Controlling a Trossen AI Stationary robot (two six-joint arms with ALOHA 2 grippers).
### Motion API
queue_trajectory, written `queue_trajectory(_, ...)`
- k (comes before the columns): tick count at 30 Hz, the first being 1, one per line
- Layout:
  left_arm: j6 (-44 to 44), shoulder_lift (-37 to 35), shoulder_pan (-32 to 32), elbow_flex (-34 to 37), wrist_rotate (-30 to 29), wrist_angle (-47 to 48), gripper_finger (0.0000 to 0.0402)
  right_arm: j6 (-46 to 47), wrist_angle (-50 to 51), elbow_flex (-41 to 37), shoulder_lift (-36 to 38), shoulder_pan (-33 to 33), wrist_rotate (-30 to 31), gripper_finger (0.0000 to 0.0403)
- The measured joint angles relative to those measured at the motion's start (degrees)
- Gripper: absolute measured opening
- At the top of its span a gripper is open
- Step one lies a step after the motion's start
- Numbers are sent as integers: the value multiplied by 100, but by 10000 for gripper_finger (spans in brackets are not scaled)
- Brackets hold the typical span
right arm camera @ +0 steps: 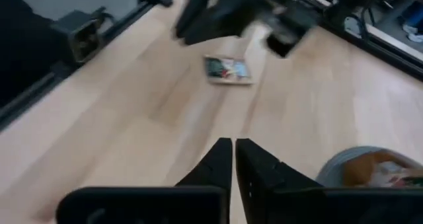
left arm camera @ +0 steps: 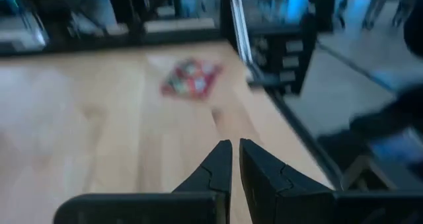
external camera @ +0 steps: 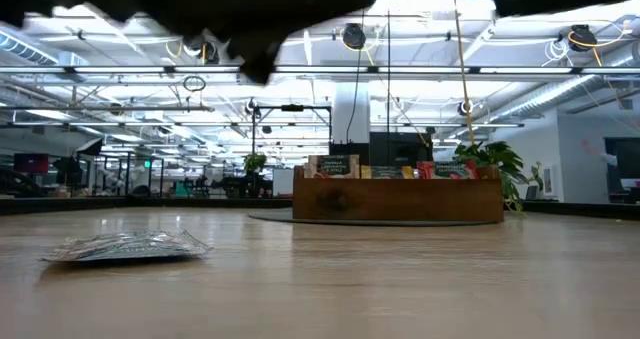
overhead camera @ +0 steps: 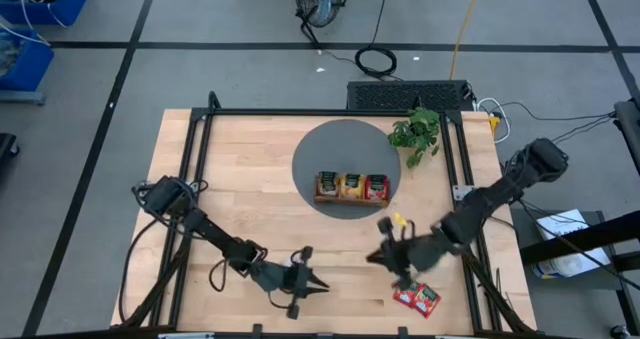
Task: Pick & Place Tea
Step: Put the red tea bag into the right section of the wooden organiser
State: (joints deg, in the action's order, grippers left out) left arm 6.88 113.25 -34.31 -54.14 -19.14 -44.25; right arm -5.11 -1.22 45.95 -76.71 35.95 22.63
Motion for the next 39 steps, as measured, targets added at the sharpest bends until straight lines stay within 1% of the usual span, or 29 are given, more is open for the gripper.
queue_trajectory(1, -70, 0, 55, -71, 63, -105, 37, 146, 48, 0, -2, 237, 155, 10)
queue_trajectory(3, -117, 0, 186, -327, 462, -5, 37, 292, 52, 0, -23, 638, 243, 3)
queue_trajectory(5, -249, 7, 309, -694, 798, 581, 36, 369, -53, 7, -168, 981, 344, 2)
queue_trajectory(7, -352, 175, 419, -1157, 728, 1255, 28, 537, -69, 4, -364, 1258, 667, 3)
queue_trajectory(9, -441, 426, 485, -1506, 412, 1712, 11, 677, -164, 4, -589, 1411, 1030, 1)
queue_trajectory(11, -634, 712, 569, -1802, 253, 1768, 5, 800, -195, 4, -795, 1515, 1304, 1)
queue_trajectory(14, -789, 1028, 655, -2051, 235, 1752, 13, 840, -237, 4, -1131, 1573, 1643, 3)
queue_trajectory(16, -786, 1190, 669, -2091, 242, 1746, 14, 747, -197, -7, -1171, 1530, 1618, 3)
queue_trajectory(18, -650, 1322, 662, -2084, 245, 1808, 10, 788, -426, 4, -1196, 1448, 1649, 3)
queue_trajectory(21, -512, 1381, 654, -2079, 230, 1971, 4, 892, -545, 3, -1208, 1348, 1538, 4)
queue_trajectory(23, -494, 1377, 660, -2081, 213, 1975, 10, 979, -540, 2, -1219, 1316, 1480, 4)
queue_trajectory(26, -489, 1375, 660, -2083, 206, 2019, 29, 936, -634, -114, -1217, 1317, 1481, 4)
queue_trajectory(32, -554, 1375, 649, -2084, 238, 2058, 52, 457, -1629, -548, -1215, 1176, 1465, 4)
queue_trajectory(36, -525, 1375, 660, -2084, 241, 2006, 49, 446, -2196, -825, -1217, 1128, 1417, 4)
queue_trajectory(39, -523, 1375, 665, -2084, 241, 2008, 42, 426, -2398, -936, -1217, 1114, 1325, 4)
